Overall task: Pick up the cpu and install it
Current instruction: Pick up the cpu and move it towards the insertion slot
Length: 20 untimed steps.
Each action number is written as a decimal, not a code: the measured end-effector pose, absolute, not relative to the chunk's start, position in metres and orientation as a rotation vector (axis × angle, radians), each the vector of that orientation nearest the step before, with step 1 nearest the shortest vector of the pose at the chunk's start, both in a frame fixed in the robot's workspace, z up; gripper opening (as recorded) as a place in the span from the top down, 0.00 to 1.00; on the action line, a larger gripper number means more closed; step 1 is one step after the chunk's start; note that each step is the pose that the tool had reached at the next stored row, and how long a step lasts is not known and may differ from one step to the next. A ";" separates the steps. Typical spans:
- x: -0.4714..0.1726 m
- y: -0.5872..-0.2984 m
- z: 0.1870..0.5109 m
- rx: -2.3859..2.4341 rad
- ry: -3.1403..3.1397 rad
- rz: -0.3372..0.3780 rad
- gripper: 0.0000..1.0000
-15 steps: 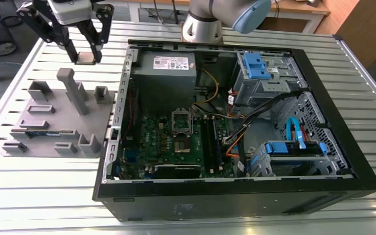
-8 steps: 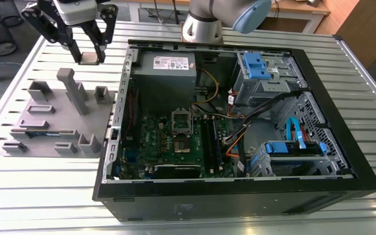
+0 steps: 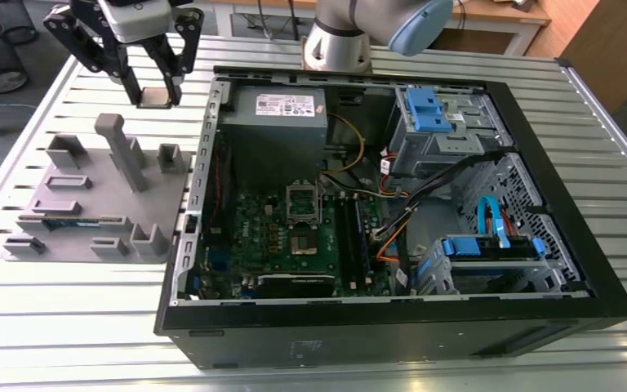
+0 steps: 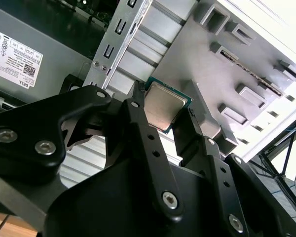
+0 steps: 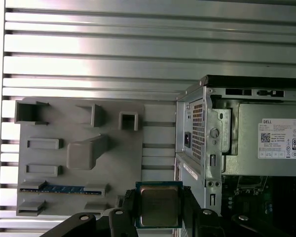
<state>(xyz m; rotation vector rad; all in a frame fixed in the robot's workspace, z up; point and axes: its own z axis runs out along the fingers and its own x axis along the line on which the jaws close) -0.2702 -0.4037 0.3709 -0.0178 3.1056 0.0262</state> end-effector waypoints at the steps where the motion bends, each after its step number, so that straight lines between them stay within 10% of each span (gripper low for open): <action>1: -0.269 -0.404 0.371 -0.018 3.106 0.026 0.53; 20: -0.252 -0.404 0.371 -0.018 3.107 0.026 0.53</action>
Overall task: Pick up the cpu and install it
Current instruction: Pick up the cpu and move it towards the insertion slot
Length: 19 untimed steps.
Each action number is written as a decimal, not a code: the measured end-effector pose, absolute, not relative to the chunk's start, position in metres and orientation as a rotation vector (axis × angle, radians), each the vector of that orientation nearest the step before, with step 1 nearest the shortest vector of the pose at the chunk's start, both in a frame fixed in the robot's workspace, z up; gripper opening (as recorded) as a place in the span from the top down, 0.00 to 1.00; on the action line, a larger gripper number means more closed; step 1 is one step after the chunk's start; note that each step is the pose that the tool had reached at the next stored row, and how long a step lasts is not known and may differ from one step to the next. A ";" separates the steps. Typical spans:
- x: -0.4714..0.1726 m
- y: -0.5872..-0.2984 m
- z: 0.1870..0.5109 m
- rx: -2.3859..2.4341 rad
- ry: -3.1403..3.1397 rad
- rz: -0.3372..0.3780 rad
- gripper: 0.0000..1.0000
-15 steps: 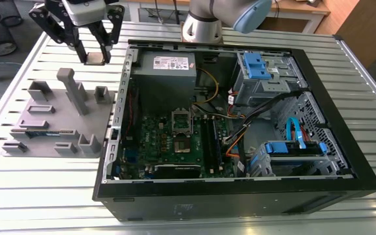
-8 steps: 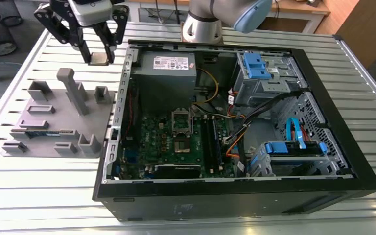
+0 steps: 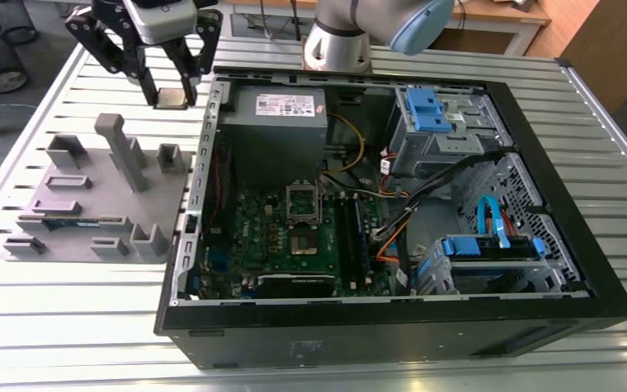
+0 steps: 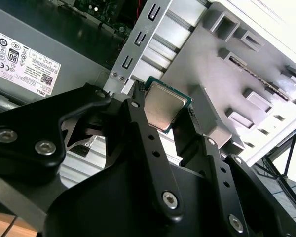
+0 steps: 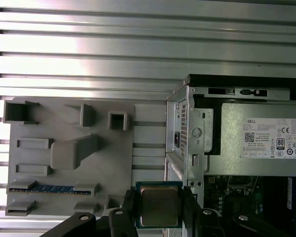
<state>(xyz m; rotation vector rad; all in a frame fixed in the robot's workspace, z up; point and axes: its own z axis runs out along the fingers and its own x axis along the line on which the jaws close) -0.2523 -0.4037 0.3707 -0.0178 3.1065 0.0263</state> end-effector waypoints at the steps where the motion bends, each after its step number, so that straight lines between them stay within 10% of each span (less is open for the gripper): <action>1: -0.251 -0.404 0.371 -0.018 3.107 0.026 0.53; 19: -0.234 -0.404 0.370 -0.018 3.108 0.026 0.53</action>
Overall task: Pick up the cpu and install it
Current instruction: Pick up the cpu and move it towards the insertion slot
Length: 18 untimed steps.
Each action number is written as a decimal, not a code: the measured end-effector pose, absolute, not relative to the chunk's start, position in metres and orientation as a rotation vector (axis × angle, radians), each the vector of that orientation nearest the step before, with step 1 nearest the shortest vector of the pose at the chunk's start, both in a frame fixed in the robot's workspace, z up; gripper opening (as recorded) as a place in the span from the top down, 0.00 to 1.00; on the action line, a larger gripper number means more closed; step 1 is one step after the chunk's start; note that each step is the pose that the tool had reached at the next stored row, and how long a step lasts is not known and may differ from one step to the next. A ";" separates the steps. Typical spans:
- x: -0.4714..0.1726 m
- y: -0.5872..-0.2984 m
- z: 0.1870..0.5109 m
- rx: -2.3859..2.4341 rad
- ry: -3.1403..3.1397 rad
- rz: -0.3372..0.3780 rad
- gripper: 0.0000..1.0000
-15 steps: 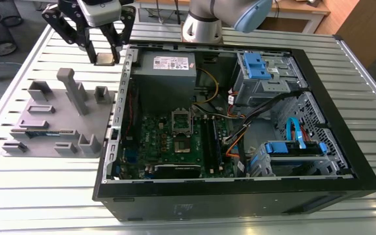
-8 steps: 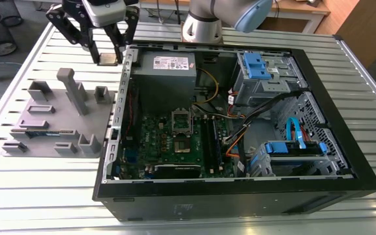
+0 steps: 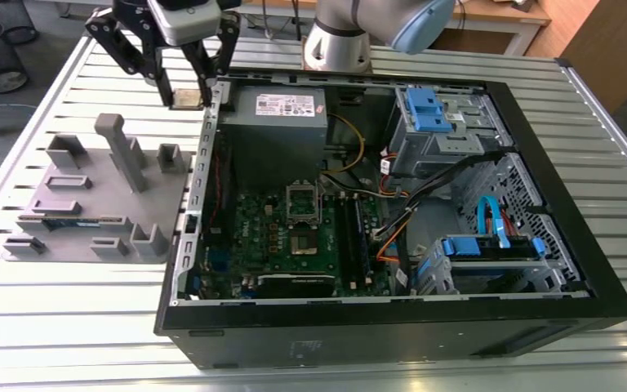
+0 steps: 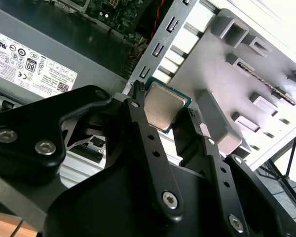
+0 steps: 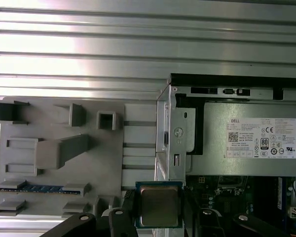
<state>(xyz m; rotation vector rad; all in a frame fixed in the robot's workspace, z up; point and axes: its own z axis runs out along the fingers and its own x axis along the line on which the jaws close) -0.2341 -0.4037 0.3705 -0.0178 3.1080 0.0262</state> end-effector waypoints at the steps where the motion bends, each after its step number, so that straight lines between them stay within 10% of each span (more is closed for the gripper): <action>1: -0.233 -0.404 0.370 -0.018 3.108 0.026 0.53; 18: -0.219 -0.404 0.370 -0.018 3.109 0.026 0.53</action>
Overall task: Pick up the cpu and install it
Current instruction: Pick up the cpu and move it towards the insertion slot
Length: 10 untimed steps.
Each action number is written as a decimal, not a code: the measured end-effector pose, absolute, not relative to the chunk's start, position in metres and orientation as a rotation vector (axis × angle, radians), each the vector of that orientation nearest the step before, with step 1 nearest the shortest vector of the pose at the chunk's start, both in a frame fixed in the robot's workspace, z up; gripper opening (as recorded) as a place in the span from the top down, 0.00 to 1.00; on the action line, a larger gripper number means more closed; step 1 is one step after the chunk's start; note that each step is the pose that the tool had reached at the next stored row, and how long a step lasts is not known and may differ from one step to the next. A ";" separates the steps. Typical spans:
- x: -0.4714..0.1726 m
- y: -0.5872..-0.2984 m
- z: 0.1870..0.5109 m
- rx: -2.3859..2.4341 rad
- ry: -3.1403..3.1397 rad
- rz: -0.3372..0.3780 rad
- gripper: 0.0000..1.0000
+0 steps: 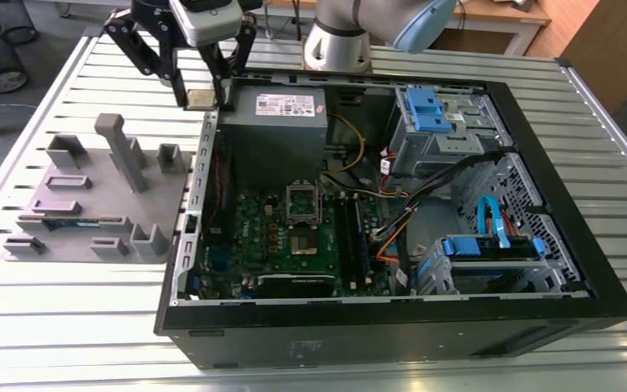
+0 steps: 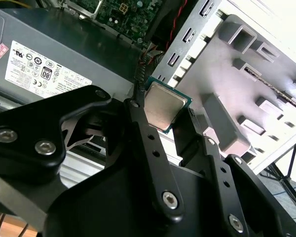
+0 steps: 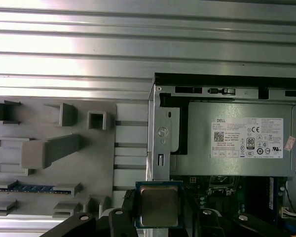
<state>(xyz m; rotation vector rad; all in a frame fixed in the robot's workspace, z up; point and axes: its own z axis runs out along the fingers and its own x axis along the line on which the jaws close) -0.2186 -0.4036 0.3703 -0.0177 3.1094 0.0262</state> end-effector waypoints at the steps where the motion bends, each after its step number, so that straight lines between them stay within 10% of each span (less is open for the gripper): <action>1: -0.218 -0.404 0.370 -0.018 3.109 0.026 0.53; 10: -0.211 -0.404 0.370 -0.018 3.110 0.026 0.53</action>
